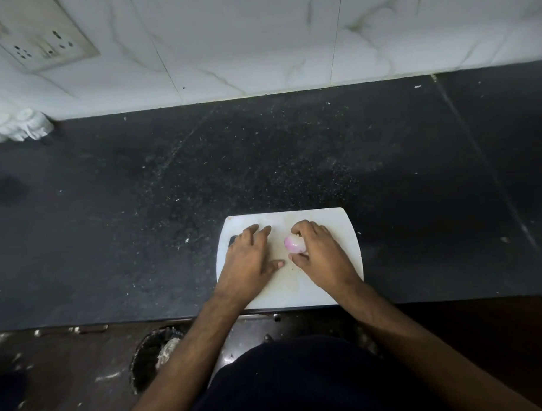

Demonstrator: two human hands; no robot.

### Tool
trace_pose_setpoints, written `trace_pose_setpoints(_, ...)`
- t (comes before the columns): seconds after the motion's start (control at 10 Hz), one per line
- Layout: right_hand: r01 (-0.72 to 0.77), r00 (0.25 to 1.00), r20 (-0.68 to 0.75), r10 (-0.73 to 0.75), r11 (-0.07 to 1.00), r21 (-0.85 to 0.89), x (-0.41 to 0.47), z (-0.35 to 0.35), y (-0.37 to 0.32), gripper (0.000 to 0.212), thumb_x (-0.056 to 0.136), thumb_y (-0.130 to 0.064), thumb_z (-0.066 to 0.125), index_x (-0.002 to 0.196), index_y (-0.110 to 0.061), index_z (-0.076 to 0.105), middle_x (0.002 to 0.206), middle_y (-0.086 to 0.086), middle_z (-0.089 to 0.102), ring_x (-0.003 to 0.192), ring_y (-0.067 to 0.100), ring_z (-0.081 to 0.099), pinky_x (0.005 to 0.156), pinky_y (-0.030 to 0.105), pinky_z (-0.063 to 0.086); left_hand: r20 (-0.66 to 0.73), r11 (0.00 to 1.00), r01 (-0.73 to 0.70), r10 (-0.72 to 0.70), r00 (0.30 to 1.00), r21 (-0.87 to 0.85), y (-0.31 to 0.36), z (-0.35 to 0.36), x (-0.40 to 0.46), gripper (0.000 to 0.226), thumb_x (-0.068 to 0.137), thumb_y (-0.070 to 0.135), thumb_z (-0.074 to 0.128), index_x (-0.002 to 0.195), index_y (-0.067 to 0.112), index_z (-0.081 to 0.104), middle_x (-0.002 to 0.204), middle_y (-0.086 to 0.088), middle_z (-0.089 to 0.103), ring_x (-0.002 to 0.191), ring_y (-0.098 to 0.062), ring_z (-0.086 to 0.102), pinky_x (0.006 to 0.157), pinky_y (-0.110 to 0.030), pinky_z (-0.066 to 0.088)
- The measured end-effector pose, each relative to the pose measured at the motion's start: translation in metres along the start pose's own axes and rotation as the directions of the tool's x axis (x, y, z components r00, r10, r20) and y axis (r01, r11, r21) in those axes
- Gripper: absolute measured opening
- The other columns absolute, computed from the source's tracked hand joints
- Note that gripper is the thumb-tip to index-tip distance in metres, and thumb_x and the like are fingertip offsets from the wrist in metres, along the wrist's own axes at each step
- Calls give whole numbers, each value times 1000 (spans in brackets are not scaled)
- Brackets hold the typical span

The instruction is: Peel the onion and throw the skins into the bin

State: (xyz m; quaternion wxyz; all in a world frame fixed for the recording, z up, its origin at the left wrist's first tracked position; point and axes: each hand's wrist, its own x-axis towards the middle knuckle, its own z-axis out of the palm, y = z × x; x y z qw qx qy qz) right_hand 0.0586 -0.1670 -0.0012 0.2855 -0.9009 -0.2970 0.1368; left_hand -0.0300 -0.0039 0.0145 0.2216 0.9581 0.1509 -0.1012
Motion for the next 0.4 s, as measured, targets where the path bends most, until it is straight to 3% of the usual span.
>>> trace_pose_setpoints(0.2,-30,999,-28,31,999,25,-1,5,1,55,79,-33,84,122,-19,51,121,-3,57,111,19,51,90,35,48,5,999,-27,27,1000,27,-2,0,9,80,98,50,66,162,15,32,167,-15,32,153,-33,35,125,-45,28)
trace_pose_setpoints(0.4,-70,997,-24,73,992,103,-3,2,-2,82,76,-38,86,144,-17,44,138,-1,45,124,18,45,104,33,44,-47,996,-70,73,996,59,5,-5,17,80,99,47,67,162,13,31,167,-16,31,154,-33,32,125,-45,28)
